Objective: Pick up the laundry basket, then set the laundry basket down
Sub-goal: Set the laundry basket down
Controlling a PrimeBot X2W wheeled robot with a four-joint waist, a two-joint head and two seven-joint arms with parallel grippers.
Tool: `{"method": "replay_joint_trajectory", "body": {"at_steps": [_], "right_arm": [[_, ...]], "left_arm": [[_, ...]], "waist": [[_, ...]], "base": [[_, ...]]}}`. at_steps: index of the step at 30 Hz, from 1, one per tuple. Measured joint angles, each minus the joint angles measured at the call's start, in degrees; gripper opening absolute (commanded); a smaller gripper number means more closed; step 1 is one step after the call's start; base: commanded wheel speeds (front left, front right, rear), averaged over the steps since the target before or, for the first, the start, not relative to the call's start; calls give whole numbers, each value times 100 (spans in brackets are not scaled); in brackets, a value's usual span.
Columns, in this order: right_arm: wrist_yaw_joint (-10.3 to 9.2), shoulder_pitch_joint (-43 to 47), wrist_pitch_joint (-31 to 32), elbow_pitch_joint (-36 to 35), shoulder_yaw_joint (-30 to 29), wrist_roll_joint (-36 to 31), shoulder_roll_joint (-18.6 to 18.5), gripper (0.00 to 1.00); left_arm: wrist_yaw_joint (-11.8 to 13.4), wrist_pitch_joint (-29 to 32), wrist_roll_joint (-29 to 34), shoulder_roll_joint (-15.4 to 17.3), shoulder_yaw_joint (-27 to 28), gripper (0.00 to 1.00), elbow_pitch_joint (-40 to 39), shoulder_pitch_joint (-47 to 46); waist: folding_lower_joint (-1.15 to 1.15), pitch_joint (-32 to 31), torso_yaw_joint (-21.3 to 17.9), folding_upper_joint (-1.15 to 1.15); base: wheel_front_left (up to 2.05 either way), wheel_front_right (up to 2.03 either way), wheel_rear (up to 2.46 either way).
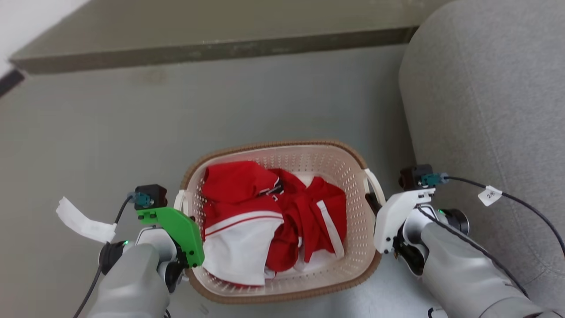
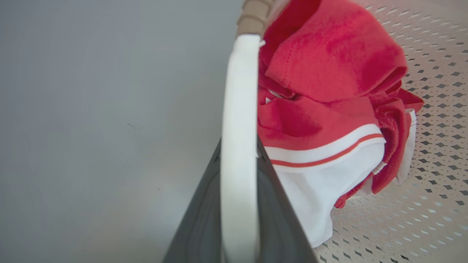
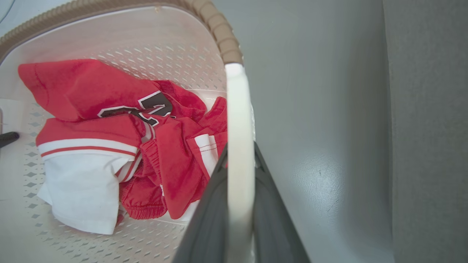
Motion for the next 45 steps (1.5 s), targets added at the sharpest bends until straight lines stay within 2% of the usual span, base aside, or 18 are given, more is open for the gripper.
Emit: {"method": "replay_joint_trajectory", "body": {"at_steps": [35, 45], "right_arm": [[-193, -1404, -651, 8, -119, -120, -193, 0], [-193, -1639, -798, -10, -107, -164, -238, 0]], "left_arm": [[48, -628, 96, -30, -90, 0, -78, -1293], [75, -892, 149, -34, -76, 0, -65, -1595]], "waist": [[1, 2855, 161, 0], [1, 3360, 268, 0]], "base": [[0, 0, 0], [0, 0, 0]]}}
